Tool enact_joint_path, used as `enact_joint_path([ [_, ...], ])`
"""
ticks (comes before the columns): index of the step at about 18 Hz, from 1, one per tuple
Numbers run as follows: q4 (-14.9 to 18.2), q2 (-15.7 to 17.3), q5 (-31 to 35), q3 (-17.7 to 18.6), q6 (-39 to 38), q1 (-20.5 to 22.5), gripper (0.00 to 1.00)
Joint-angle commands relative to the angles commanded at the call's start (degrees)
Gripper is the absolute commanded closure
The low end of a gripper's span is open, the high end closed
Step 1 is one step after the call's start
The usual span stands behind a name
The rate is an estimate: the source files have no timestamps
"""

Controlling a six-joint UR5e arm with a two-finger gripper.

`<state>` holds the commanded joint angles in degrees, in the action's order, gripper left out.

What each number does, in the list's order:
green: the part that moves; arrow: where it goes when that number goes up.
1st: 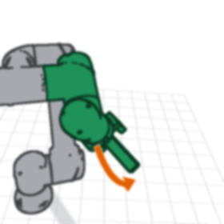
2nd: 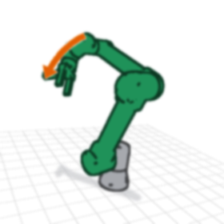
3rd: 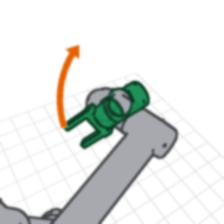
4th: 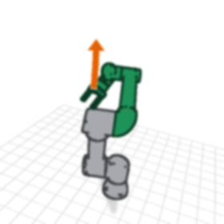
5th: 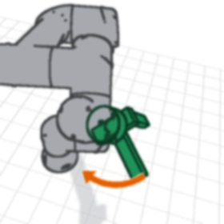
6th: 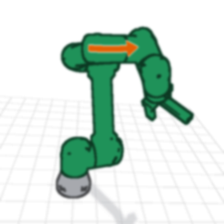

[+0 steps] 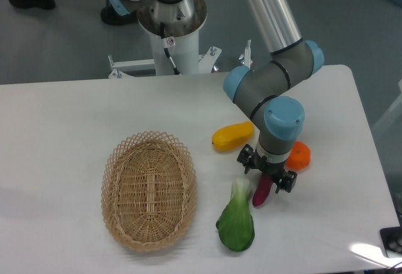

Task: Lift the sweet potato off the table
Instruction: 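Lower the gripper over the purple sweet potato and close on it, then lift the held sweet potato up and away from the table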

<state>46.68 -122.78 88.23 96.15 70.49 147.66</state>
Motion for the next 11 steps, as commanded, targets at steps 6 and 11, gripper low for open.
enact_joint_path([
  [6,-1.1,0.3,1.9,0.1,-0.1,-0.1,0.53],
  [11,-1.1,0.8,1.9,-0.3,0.6,-0.1,0.76],
])
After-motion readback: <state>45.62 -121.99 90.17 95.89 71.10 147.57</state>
